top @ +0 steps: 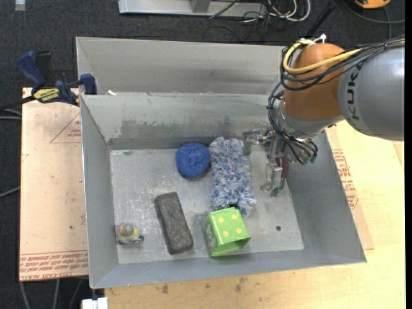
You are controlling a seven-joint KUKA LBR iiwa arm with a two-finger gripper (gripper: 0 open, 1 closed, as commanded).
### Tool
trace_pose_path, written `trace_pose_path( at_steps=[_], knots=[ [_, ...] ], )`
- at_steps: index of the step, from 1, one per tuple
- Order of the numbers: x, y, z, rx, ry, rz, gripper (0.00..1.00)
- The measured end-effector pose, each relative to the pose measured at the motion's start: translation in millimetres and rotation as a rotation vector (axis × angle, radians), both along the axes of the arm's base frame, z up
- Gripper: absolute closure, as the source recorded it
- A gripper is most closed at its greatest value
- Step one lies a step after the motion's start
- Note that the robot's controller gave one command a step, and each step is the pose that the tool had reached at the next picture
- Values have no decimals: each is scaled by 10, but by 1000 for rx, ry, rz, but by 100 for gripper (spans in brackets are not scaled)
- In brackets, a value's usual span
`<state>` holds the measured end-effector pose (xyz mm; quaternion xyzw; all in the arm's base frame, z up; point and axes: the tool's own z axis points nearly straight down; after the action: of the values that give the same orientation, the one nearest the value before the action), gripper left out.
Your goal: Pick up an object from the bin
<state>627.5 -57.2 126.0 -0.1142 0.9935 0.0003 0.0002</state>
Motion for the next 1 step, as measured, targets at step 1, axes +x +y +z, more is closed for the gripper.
trace_pose_path(
  at_steps=[1],
  knots=[
    [41, 124, -291, 1, -3, 19, 0]
  ],
)
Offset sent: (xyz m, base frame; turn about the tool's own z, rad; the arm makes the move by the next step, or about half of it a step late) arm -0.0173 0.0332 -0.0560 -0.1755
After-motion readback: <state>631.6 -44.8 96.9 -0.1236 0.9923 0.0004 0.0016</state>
